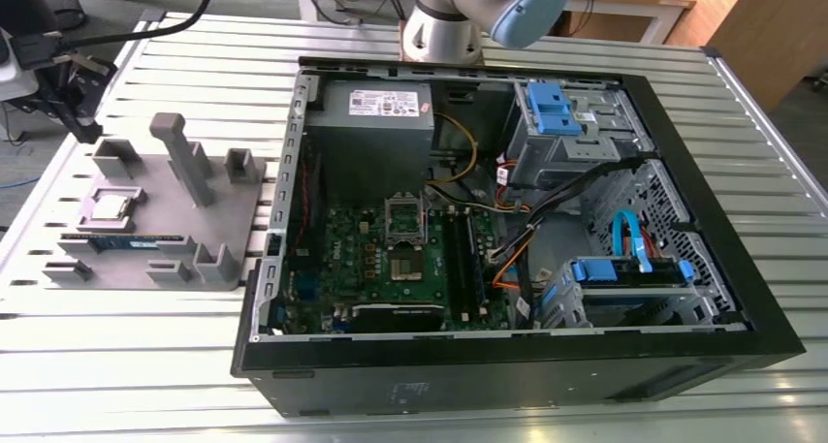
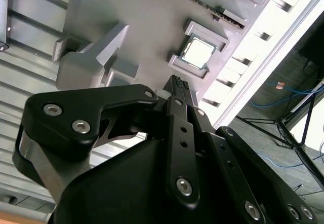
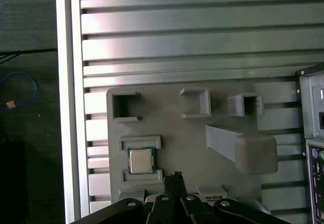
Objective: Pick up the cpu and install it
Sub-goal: 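Reach for the cpu, then pick up the cpu and move it towards the insertion slot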
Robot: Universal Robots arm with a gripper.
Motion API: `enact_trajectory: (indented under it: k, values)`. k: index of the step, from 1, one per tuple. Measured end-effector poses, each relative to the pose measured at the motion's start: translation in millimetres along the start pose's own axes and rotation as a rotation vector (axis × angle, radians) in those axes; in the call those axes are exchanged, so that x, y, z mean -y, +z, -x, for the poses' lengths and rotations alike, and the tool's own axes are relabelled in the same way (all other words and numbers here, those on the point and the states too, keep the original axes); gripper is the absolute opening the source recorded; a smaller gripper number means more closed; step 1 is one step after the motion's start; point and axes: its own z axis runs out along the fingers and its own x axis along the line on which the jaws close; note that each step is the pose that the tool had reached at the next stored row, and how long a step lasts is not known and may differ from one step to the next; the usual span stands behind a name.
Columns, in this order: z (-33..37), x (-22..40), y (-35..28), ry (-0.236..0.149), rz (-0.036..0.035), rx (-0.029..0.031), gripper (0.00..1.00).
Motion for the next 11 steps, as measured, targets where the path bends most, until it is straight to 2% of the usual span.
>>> enact_trajectory:
  k: [2,4,11]
  values:
    - [0.0,0.0,0.2,0.000,-0.0001,-0.0002,0.11]
    - [-0.2,0.2,4.2,0.000,0.0000,0.0000,0.11]
    - [-0.1,0.2,5.3,0.000,0.0000,0.0005,0.11]
